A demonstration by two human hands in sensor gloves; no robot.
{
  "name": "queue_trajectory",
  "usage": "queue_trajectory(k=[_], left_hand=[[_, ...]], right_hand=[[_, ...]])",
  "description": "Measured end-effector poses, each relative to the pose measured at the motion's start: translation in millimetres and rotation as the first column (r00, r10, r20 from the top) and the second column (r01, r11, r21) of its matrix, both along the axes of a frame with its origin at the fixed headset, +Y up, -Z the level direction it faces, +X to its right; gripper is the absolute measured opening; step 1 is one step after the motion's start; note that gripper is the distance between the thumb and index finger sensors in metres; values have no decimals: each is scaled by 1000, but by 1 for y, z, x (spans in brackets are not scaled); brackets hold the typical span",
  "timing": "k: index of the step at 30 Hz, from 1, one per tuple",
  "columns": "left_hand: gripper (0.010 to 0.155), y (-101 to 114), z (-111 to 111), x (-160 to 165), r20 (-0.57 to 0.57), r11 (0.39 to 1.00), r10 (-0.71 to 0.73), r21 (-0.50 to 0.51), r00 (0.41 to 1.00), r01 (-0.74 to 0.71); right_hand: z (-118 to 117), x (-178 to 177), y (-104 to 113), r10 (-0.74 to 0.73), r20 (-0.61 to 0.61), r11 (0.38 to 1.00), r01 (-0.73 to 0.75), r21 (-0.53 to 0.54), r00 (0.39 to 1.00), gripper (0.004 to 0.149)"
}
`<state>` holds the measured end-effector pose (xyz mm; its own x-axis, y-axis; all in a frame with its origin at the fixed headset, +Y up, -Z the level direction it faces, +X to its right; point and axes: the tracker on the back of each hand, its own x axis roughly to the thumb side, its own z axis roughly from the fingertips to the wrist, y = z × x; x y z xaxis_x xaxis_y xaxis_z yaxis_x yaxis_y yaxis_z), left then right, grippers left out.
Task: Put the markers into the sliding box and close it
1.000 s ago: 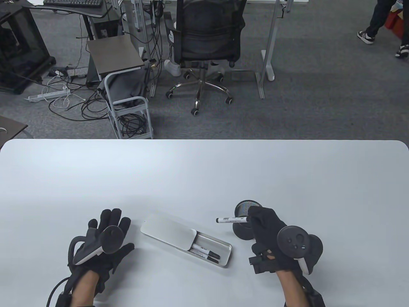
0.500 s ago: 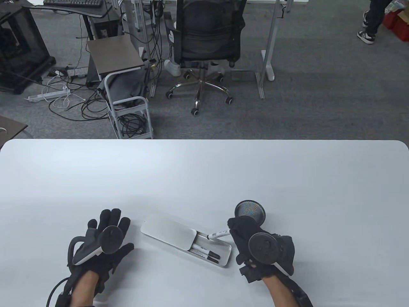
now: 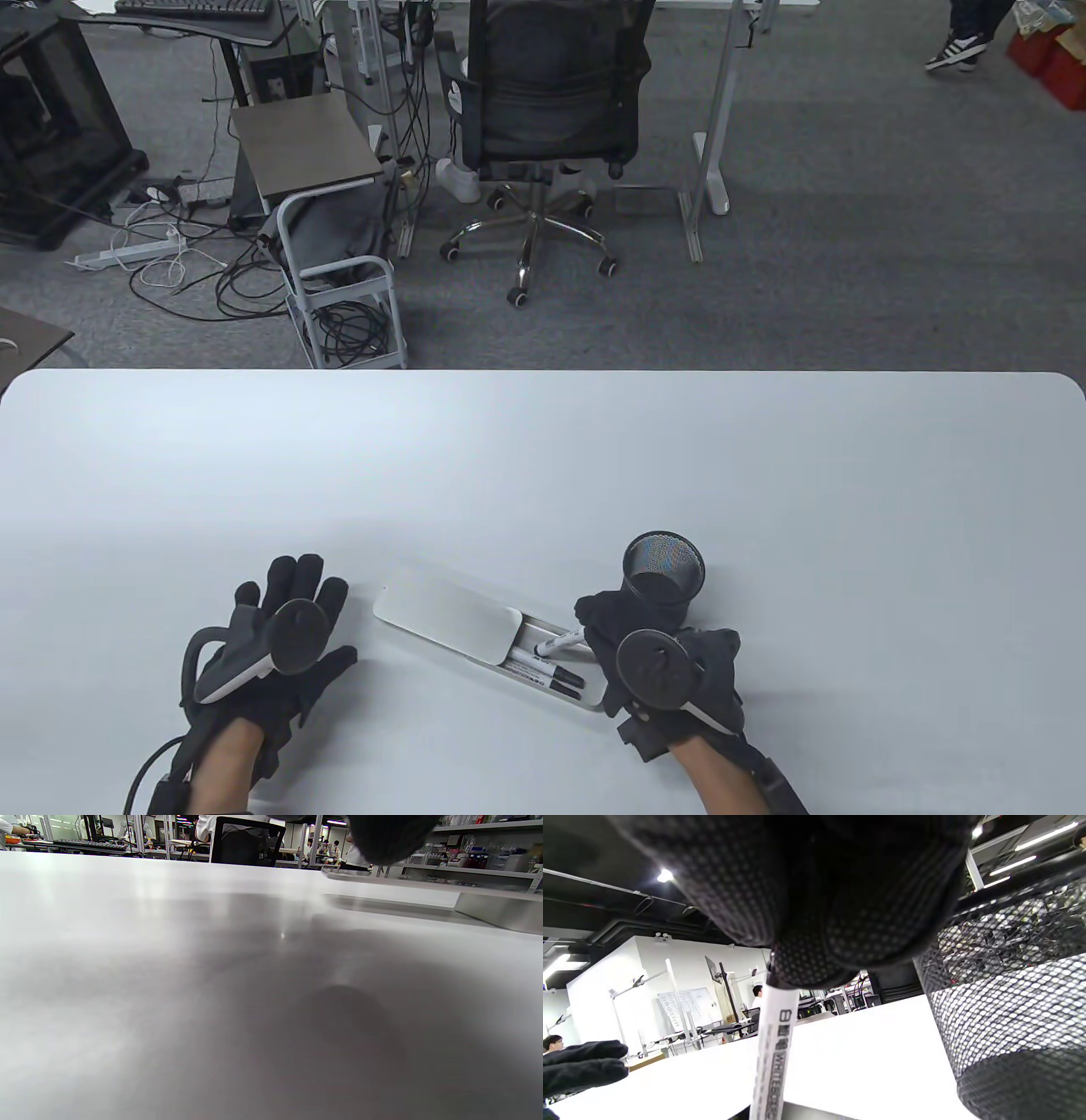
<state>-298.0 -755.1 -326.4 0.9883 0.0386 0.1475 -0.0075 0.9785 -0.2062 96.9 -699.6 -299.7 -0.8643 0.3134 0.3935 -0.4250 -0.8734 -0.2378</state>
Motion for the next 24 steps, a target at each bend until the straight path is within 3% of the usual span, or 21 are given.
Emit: queue_trajectory(k=[6,15,24], left_hand=[[82,0,0,0,-1,1000,1,-4,1000,-1],[82,0,0,1,-1,1000,2,-4,1000,-2],[82,0,-1,1,-1,1000,3,-2,1000,-3]], right_hand=[[-1,-5,-2,36,-2,999,-36,-27,999,38],[-5,-10,-13,121,-5,981,-121,-151,993,42],[-6,-19,-23,227,-34,957,-230,-176,973,44]])
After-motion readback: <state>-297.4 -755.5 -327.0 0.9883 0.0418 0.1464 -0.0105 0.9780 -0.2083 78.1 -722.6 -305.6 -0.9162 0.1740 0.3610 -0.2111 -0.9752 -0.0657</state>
